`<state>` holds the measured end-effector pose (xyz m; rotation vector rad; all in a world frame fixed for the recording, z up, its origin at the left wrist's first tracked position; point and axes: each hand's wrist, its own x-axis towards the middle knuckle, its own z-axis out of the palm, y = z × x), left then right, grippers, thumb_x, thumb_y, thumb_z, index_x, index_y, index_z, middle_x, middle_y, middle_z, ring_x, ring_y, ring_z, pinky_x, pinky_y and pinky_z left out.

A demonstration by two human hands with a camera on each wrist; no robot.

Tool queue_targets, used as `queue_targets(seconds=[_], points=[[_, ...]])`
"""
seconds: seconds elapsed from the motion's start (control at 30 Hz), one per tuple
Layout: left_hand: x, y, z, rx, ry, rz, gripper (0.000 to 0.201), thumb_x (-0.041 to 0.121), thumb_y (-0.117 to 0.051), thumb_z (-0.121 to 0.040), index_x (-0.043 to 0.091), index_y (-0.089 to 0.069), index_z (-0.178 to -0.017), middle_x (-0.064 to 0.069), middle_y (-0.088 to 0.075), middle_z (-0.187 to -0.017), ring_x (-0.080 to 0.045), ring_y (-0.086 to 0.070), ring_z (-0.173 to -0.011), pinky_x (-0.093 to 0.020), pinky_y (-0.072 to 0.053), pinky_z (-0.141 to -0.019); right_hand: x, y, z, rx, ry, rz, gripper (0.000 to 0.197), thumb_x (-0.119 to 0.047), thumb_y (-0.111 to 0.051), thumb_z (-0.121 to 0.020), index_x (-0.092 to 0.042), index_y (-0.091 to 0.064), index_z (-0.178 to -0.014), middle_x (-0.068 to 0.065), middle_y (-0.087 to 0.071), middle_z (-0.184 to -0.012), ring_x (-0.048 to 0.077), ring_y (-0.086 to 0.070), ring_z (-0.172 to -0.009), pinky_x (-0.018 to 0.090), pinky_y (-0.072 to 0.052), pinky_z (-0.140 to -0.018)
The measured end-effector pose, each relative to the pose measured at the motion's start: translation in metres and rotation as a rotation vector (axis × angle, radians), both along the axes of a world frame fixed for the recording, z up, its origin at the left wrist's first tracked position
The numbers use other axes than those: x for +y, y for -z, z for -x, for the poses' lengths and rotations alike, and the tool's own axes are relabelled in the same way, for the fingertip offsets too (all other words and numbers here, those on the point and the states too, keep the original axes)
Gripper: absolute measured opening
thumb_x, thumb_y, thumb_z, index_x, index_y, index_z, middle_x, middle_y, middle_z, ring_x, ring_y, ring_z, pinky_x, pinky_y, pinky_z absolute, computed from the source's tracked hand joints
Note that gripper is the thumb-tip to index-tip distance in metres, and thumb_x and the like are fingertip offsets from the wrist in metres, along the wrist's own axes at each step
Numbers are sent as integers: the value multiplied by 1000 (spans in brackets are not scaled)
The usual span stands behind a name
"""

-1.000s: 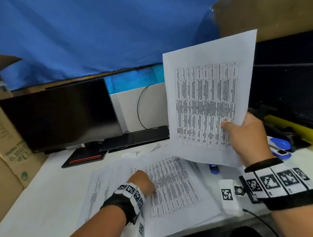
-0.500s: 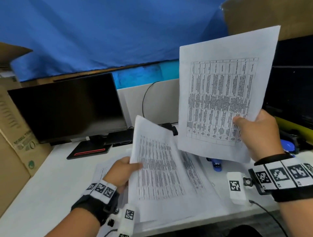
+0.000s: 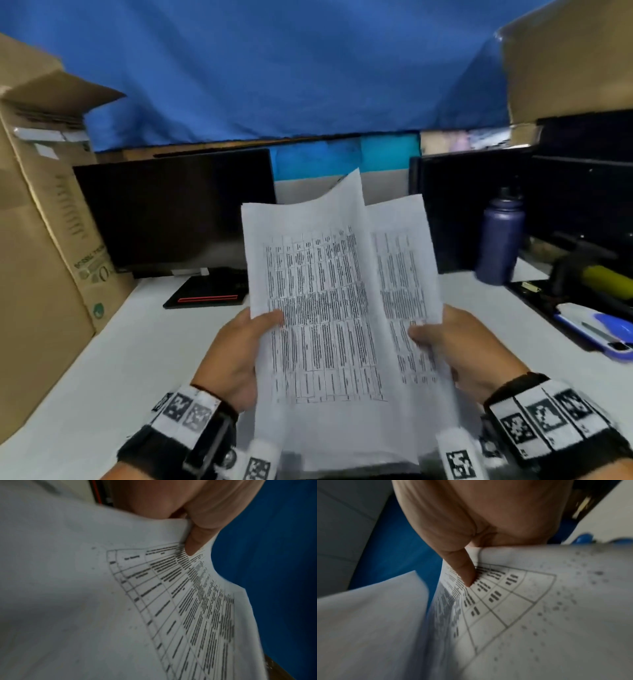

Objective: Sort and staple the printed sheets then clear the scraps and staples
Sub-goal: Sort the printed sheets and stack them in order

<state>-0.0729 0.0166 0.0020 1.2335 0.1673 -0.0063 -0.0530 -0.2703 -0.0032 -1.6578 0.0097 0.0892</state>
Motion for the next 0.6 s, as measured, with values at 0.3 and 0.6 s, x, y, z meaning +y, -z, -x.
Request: queue_targets(seconds=[0.3,0.6], points=[[-14,15,4,-157,-171,-216,30,10,-65,-97,19,-67,-126,-4,-77,-114,-26,-72,-108,-51,-54,-99,25,-7,18,-67,-171,-90,59,-71,-48,-86,-27,-71,-119,-6,-76,-110,4,-69,-105,37,-49,-102],[-24,-1,27,-448,-183,-557,45,29,-60,-99,35,-43,-140,17,-65,-126,1,-63,-114,-25,-51,-97,33,-7,30,-490,-1,294,42,-10,-59,-94,-37,-43,-123,-27,-66,-104,-17,-60,-94,9,-45,-78]])
